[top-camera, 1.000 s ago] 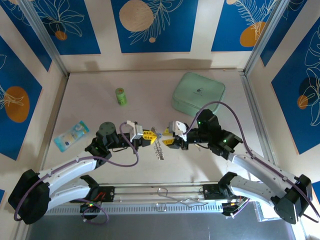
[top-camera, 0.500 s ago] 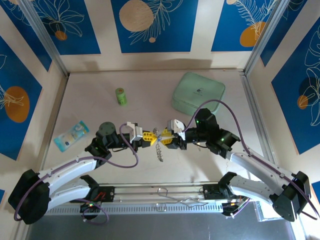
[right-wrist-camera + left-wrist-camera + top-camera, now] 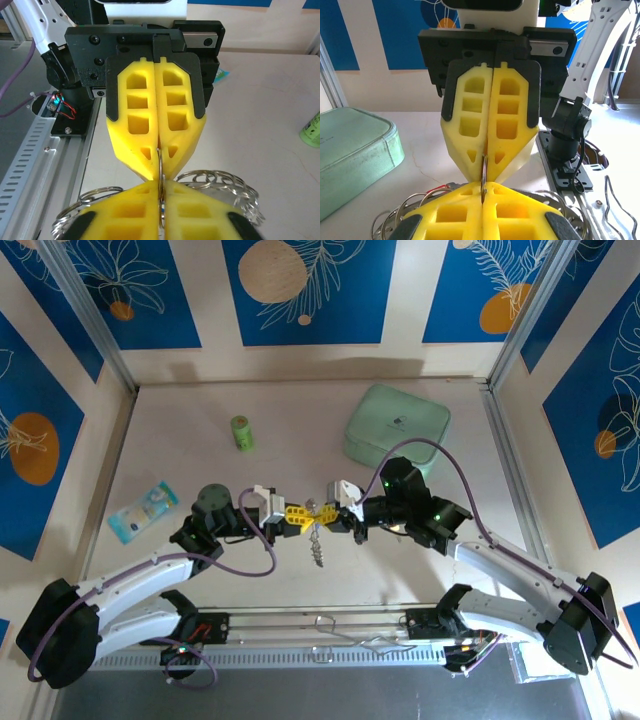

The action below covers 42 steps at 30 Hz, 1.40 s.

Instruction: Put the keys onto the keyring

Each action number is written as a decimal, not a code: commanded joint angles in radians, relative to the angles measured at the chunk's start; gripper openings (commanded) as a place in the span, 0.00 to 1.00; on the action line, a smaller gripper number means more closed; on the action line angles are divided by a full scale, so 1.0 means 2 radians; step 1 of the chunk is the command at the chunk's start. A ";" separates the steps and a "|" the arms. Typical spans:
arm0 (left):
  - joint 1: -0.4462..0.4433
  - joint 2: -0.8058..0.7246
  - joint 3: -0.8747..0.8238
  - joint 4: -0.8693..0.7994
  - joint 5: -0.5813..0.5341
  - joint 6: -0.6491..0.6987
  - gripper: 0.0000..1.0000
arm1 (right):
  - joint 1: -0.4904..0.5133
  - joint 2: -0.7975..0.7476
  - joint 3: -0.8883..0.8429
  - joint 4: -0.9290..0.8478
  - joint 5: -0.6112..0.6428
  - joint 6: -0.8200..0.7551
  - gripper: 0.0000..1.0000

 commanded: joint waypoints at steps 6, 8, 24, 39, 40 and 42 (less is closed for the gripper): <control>-0.009 -0.034 0.029 -0.118 -0.037 0.078 0.22 | 0.004 0.013 0.053 -0.093 0.008 -0.049 0.00; -0.013 -0.033 0.044 -0.160 -0.031 0.098 0.22 | 0.005 0.026 0.078 -0.142 0.000 -0.074 0.00; -0.025 -0.018 0.088 -0.253 -0.019 0.151 0.10 | 0.039 0.099 0.169 -0.270 0.054 -0.127 0.00; -0.025 -0.021 0.022 -0.086 -0.033 0.032 0.00 | 0.011 -0.015 0.024 -0.104 0.055 -0.063 0.35; -0.025 -0.021 0.020 -0.083 -0.032 0.027 0.00 | 0.016 -0.016 0.021 -0.099 0.065 -0.066 0.35; -0.025 -0.024 0.016 -0.086 -0.030 0.022 0.00 | 0.023 -0.016 0.018 -0.092 0.083 -0.071 0.35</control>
